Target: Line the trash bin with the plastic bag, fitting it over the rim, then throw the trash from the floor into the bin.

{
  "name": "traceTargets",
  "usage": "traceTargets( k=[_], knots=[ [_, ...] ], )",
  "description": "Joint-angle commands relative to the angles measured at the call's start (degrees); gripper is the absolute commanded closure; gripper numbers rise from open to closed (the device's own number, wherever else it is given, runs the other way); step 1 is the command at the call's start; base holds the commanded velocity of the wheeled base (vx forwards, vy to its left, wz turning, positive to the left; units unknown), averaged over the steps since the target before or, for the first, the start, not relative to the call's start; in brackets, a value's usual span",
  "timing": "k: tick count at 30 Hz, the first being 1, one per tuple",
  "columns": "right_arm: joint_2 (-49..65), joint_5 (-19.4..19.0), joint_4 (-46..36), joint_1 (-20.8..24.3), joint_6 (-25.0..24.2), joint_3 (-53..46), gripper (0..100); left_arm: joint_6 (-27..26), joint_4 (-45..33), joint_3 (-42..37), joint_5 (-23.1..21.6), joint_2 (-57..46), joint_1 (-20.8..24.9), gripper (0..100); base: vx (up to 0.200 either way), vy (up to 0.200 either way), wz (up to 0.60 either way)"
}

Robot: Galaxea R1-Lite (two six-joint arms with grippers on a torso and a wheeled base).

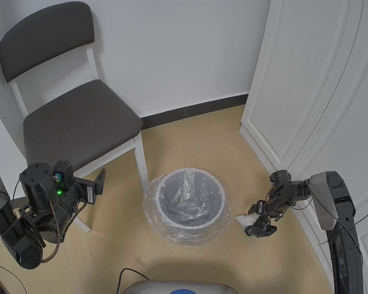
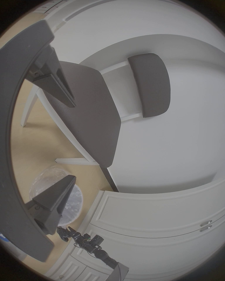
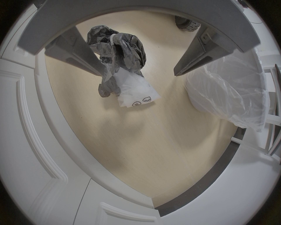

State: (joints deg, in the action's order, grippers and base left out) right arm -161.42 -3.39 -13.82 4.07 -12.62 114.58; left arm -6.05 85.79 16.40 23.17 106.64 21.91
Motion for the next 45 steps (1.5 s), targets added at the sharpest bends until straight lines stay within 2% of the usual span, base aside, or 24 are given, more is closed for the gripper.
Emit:
traceTargets(
  k=[1, 6, 11, 18, 24, 29, 33, 34, 45],
  knots=[
    [0.05, 0.22, -0.24, -0.2, 0.14, 0.01, 0, 0.07, 0.08, -0.05, 0.03, 0.85, 0.33, 0, 0.0, 0.0, 0.0],
    [0.31, 0.22, -0.41, -0.64, 3.39, -1.73, 0, 0.07, 1.49, -0.14, 0.03, 2.08, 0.68, 0, 0.0, 0.0, 0.0],
    [-0.04, 0.49, -0.5, -0.73, 4.09, -1.99, 0, 0.16, 1.84, -0.4, 0.03, 2.52, 1.21, 0, 0.0, 0.0, 0.0],
    [-0.48, 3.83, -4.02, -1.0, 6.99, -1.9, 0, 0.16, 1.84, -0.58, 0.03, 2.34, 1.21, 0, 0.0, 0.0, 0.0],
    [-0.48, 4.18, -5.16, -1.08, 7.34, -1.46, 0, 0.07, 1.84, -0.31, 0.12, 2.34, 1.21, 0, 0.0, 0.0, 0.0],
    [-1.89, 4.18, -11.49, -1.08, 7.43, 0.01, 0, -0.02, 1.84, -0.49, 0.12, 2.17, 1.56, 0, 0.0, 0.0, 0.0],
    [-1.97, 4.09, -12.02, -1.08, 7.87, 0.01, 0, 0.07, 1.84, -0.58, 0.12, 2.25, 1.74, 0, 0.0, 0.0, 0.0],
    [-1.97, 4.09, -12.02, -1.17, 8.22, 0.01, 100, 0.07, 1.84, -0.58, 0.12, 2.25, 1.74, 0, 0.0, 0.0, 0.0],
    [-1.89, 4.09, -12.02, -1.17, 7.87, 0.01, 100, 0.16, 1.84, -0.58, 0.12, 2.34, 2.09, 0, 0.0, 0.0, 0.0]
  ],
)
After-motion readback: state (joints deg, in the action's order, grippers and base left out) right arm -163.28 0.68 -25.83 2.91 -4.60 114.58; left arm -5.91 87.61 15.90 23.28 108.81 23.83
